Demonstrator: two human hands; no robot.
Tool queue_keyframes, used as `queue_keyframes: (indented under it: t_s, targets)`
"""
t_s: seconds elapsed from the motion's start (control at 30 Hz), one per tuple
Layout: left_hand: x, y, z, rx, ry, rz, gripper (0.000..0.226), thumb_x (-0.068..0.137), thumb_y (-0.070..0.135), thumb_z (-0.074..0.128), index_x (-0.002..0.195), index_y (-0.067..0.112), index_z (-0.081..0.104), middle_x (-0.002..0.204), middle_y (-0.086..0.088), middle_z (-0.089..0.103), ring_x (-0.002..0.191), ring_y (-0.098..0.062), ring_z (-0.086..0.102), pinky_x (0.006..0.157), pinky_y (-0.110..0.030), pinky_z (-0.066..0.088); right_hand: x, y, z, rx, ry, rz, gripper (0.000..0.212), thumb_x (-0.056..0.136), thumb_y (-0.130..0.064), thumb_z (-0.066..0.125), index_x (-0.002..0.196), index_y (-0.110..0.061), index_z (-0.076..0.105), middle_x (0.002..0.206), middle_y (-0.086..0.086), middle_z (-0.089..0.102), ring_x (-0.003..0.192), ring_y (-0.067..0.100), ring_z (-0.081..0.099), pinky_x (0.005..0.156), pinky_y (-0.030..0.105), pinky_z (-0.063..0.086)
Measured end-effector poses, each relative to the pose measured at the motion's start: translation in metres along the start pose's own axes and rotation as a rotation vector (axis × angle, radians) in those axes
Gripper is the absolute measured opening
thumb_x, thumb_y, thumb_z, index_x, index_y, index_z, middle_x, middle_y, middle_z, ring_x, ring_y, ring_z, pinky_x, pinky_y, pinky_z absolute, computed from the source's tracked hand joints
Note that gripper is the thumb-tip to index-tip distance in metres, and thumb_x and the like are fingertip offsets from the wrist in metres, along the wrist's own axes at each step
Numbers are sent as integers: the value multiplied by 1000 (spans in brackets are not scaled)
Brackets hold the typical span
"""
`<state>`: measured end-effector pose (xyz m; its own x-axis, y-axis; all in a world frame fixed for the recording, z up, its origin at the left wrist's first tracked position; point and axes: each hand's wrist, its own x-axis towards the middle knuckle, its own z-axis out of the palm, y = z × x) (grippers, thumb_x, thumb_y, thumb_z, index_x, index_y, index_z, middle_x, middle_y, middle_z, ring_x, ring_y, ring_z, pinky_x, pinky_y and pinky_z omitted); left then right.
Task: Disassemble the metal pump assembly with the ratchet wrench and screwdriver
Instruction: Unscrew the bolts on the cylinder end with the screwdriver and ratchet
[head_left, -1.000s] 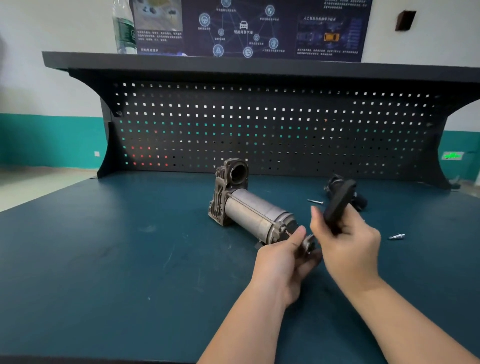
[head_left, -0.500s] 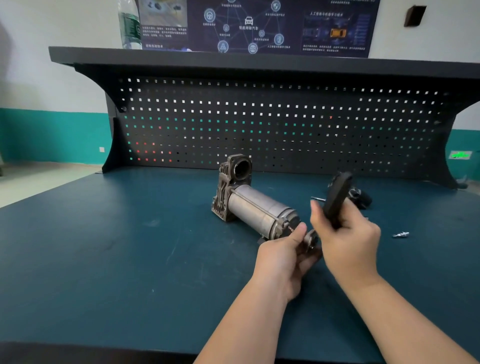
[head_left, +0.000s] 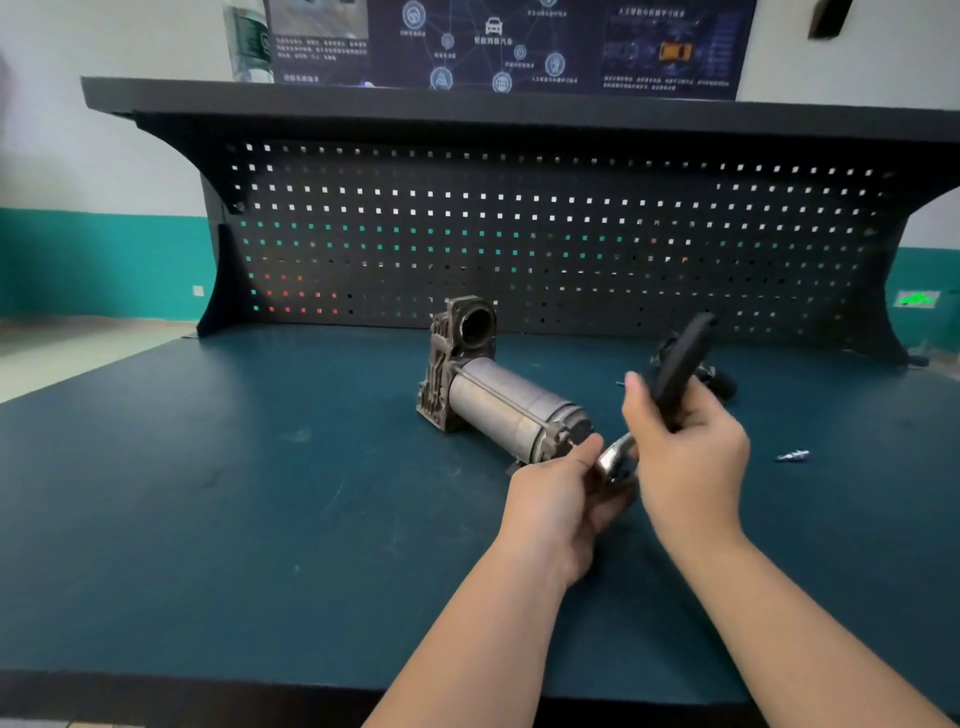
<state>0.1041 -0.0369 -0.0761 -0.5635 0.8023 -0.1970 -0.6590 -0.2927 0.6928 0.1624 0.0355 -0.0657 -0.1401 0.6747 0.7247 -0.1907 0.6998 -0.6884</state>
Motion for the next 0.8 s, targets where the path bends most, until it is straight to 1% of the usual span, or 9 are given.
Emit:
queue_keyframes:
  t_s: [0.13,0.2,0.3,0.37,0.47,0.57,0.63,0.73,0.8]
  targets:
    - [2,-3,0,47,19,-11,13,90,11,62,92,-2,62,87,-18,67,74,-28,66,58,-30,59,16,12,-1,301,50,787,31,90,-22,62,64,-11,51,35,-4,44,28,6,34,34,16,28]
    - [3,-3,0,54,25,-7,14,89,11,62,93,-3,62,89,-19,67,74,-29,66,58,-31,59,13,11,-5,241,46,612,30,90,-24,63,63,-15,53,39,-4,46,29,6,36,34,16,31]
    - [1,-1,0,42,-7,-2,23,86,12,67,102,-5,64,91,-19,71,72,-28,69,59,-33,59,-3,-2,-6,22,-18,-82,31,84,-38,62,58,-27,51,47,-11,51,40,4,42,45,13,35]
    - [-1,-1,0,32,-28,7,28,85,10,68,106,-7,64,79,-15,71,64,-23,70,56,-30,57,-7,-5,-5,-30,-70,-217,30,82,-43,60,58,-29,49,55,-9,54,46,7,44,47,14,34]
    - [0,-2,0,40,3,8,19,88,9,64,101,-4,63,85,-18,70,67,-26,68,61,-33,59,2,1,-1,63,21,222,31,83,-42,60,62,-20,55,43,-3,52,37,7,44,39,20,37]
    - [3,-4,0,82,25,-2,14,89,11,63,96,-1,63,85,-16,68,70,-24,66,57,-29,58,15,16,-2,350,41,785,30,91,-20,60,64,-11,50,36,-4,41,26,6,32,31,14,25]
    - [4,-5,0,83,31,1,15,89,11,63,96,-1,63,86,-16,66,70,-26,66,58,-30,59,12,18,-5,238,28,608,31,90,-24,61,63,-14,51,36,-4,43,28,7,36,32,16,29]
    - [2,-5,-1,79,-6,13,22,86,13,67,99,-4,65,90,-18,68,74,-27,68,62,-32,59,-5,2,-6,-52,15,-139,32,83,-40,60,59,-20,52,41,-4,47,43,14,46,44,17,34]
    - [1,-4,-1,73,-38,30,28,85,12,68,104,-8,65,88,-16,70,70,-21,69,58,-28,57,-11,-3,-3,-124,-25,-374,33,83,-37,58,59,-14,54,45,-1,49,53,20,47,48,17,33]
